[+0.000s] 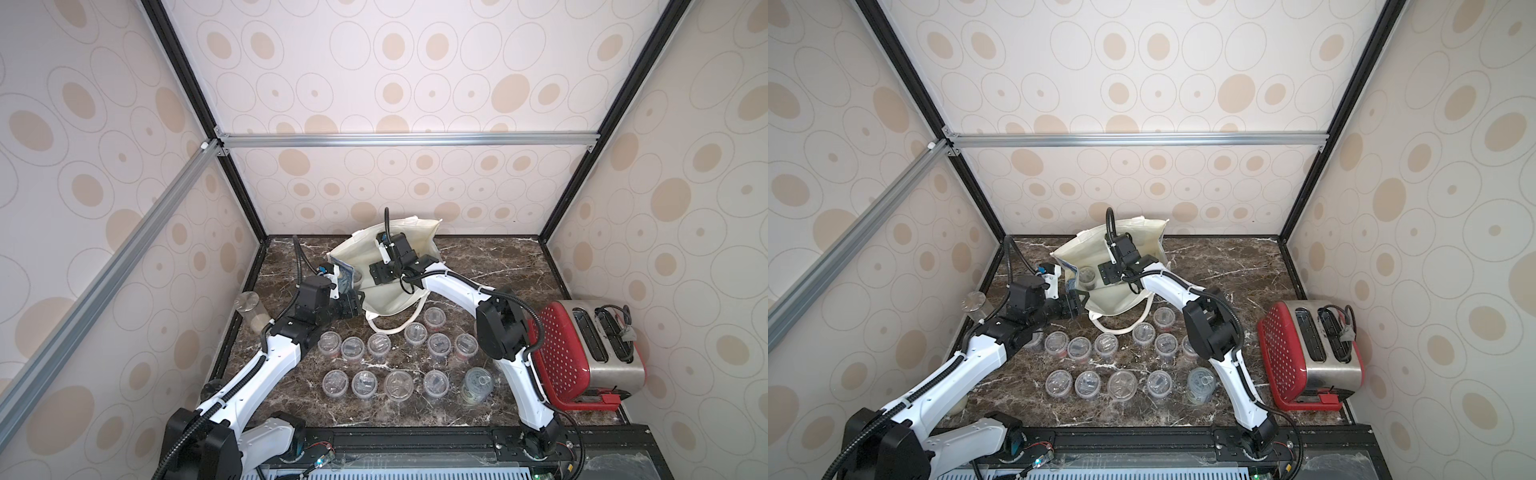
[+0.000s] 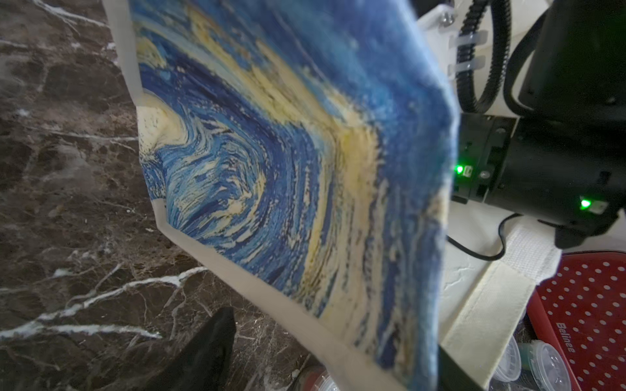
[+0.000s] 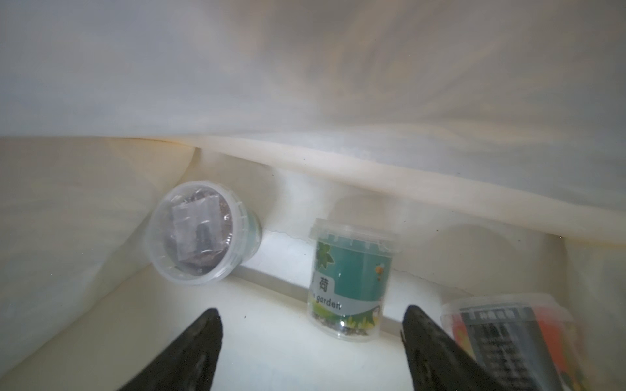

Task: Take out the seed jars from the canvas bag
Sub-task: Pick up the seed jar from the canvas bag.

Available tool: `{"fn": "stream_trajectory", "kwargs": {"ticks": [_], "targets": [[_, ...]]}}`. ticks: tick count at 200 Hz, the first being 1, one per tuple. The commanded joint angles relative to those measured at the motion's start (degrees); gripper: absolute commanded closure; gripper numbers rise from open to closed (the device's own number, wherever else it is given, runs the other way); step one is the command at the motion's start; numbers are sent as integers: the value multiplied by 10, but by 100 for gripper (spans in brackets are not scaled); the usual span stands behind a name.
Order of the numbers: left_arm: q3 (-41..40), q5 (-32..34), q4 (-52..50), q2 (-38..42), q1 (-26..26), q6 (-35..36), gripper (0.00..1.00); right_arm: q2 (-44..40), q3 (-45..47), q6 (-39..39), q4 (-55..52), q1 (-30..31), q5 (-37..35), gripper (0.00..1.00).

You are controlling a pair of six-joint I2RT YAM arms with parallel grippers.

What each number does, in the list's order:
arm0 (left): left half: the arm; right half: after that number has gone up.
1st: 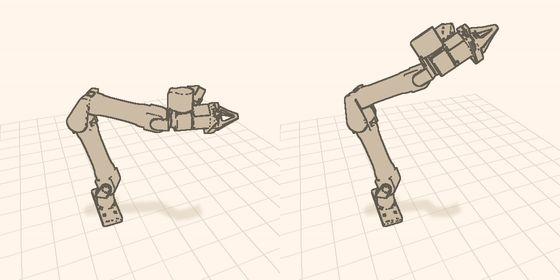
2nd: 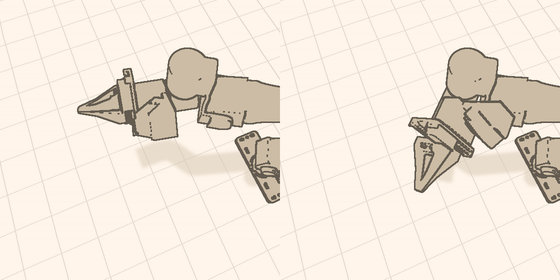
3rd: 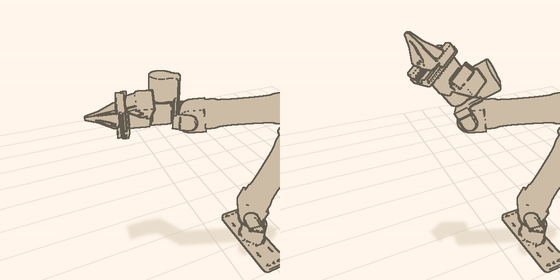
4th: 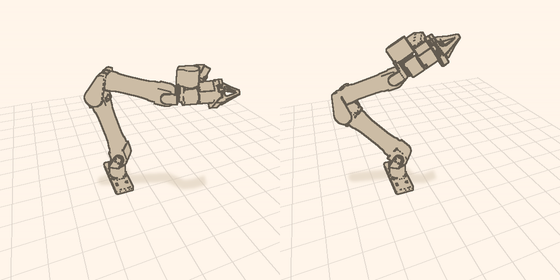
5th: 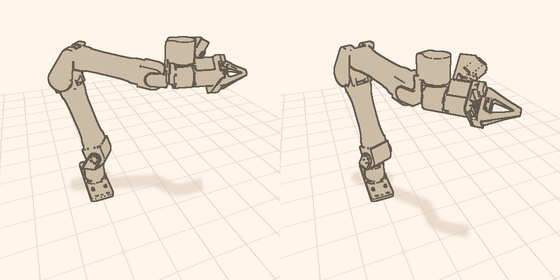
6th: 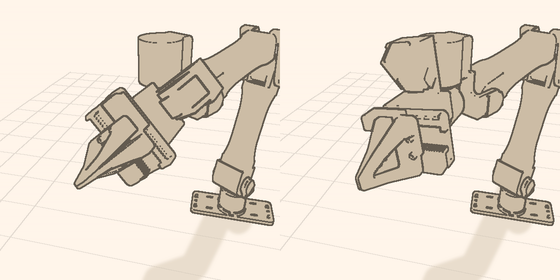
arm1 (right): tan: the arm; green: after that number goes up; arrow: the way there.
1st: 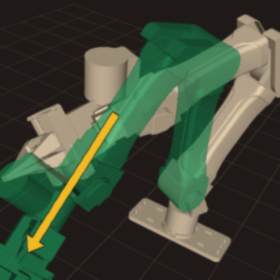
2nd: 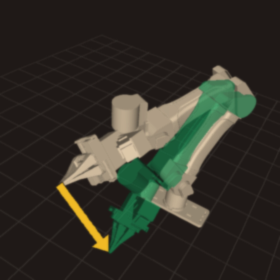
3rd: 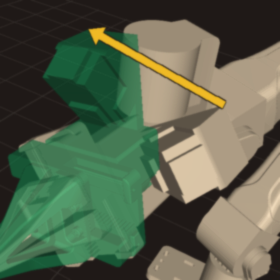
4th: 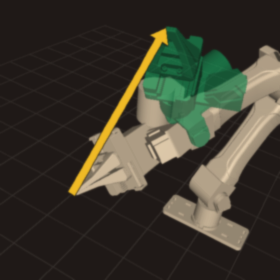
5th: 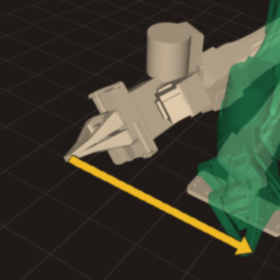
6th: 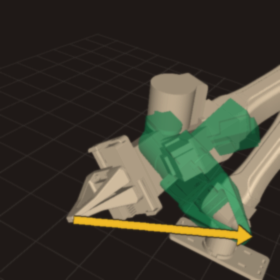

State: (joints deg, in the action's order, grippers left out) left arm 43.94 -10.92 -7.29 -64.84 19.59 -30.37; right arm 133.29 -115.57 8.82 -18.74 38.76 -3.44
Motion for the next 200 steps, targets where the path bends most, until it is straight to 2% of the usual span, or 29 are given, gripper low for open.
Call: {"fn": "stream_trajectory", "kwargs": {"ticks": [1,24,76,103,128,149,168,200], "targets": [[-1,17,7,1,5,11,35,42,-41,14,-57,-5,-18,14],[-7,18,8,2,7,15,42,80,-90,26,-88,-8,-28,12],[-20,-2,10,-2,11,15,51,158,-192,50,-153,-23,-10,12],[-27,-2,8,4,13,16,52,192,-246,65,-188,-34,12,12],[-28,-1,8,10,13,17,52,215,-280,84,-200,-48,47,18],[-25,-1,8,10,13,16,51,210,-266,95,-180,-58,79,25],[-20,-1,5,10,13,17,51,191,-235,88,-147,-60,100,26],[-11,6,-6,15,13,23,49,120,-120,73,-41,-59,136,29]]}}
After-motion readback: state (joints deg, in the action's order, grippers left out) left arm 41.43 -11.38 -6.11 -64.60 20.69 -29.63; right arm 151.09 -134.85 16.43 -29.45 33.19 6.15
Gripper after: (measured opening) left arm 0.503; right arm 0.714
